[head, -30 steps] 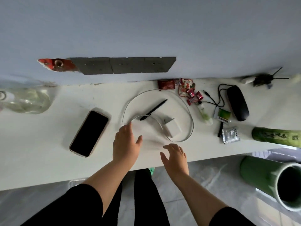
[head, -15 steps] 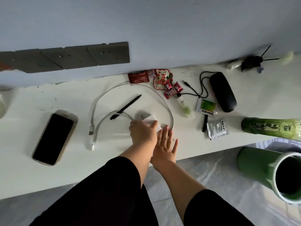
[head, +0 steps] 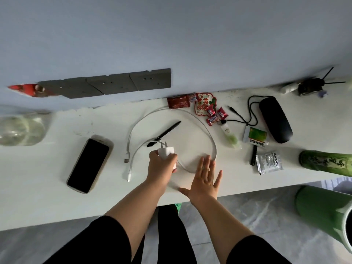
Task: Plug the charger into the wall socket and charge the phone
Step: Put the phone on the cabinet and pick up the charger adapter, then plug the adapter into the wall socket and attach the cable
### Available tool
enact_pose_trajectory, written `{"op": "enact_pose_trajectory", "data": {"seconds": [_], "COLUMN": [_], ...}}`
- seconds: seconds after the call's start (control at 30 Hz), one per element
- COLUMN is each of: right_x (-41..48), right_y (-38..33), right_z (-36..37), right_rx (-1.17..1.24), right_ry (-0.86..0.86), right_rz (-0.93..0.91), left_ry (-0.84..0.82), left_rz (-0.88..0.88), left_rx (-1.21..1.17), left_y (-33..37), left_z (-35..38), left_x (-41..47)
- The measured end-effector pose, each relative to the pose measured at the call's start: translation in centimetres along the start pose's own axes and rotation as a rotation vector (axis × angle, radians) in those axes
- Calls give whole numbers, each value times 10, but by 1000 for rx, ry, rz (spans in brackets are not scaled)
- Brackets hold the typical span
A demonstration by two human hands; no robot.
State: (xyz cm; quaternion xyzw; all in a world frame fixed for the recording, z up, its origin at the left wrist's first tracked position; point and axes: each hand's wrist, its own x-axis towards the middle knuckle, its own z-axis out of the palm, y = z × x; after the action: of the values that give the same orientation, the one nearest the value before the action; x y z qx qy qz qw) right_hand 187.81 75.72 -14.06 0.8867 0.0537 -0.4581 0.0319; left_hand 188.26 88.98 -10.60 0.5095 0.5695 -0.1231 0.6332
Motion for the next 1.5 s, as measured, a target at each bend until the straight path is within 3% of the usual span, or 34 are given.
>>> {"op": "enact_pose_trajectory", "data": {"seconds": [0.13, 0.23, 0.37, 0.47, 0.5, 0.73, 1.0, 1.5], "right_x": [-11, -10, -3, 0, 0, -3, -1, -2], "right_y": [-35, -76, -115, -126, -128, -137, -138, -138], "right_z": [-7, -10, -4, 5, 8, 15, 15, 12], "right_rx": [-39, -125, -221, -256, -289, -327, -348, -395], "right_ry": [115, 154, 53, -42, -35, 27, 32, 15], "right_rz": [-114, -307, -418, -345, -323, -267, -267, -270], "left_ry": [-268, -382, -356, -320, -306, -114, -62, -80], "left_rz": [-102, 32, 214, 82, 92, 387, 376, 404], "left_rx": [-88, 70, 183, -229, -267, -29, -195, -283], "left_y": [17, 18, 22, 30, 32, 62, 102, 107], "left_z": [-43, -79, -115, -133, -138, -176, -186, -196], "left_x": [-2, 4, 12, 15, 17, 25, 49, 45]}}
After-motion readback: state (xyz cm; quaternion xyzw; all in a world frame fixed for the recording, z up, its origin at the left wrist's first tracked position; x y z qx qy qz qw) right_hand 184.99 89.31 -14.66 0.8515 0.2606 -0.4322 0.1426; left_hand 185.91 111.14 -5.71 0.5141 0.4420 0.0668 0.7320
